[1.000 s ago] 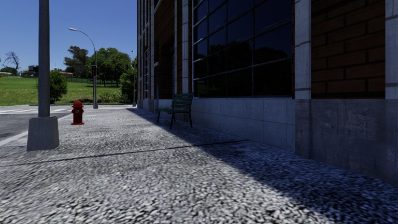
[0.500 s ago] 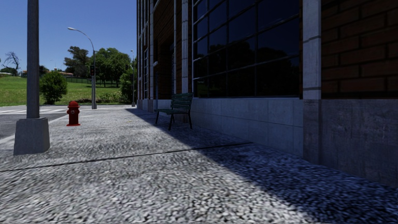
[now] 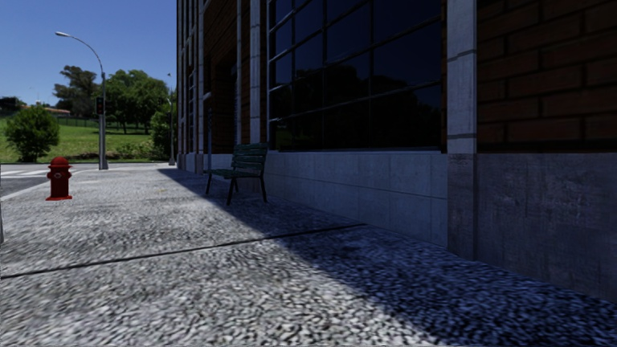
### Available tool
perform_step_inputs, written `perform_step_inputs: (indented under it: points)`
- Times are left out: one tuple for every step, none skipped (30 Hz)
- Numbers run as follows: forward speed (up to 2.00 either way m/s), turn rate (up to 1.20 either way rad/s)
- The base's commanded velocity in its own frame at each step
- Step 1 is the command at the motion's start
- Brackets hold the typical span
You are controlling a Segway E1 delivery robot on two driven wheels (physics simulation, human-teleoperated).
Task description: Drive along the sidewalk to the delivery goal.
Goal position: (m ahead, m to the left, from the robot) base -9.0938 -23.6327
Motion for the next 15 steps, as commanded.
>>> perform_step_inputs:
  points:
    - [0.51,-0.52]
    - [0.55,-0.52]
    - [0.58,-0.54]
    - [0.58,-0.60]
    - [0.58,-0.60]
    - [0.59,-0.74]
    - [0.60,-0.79]
    - [0.63,-0.80]
    - [0.63,-0.80]
    - [0.71,-0.80]
    - [0.79,-0.81]
    - [0.85,-0.81]
    - [0.85,-0.81]
    - [0.88,-0.81]
    - [0.91,-0.81]
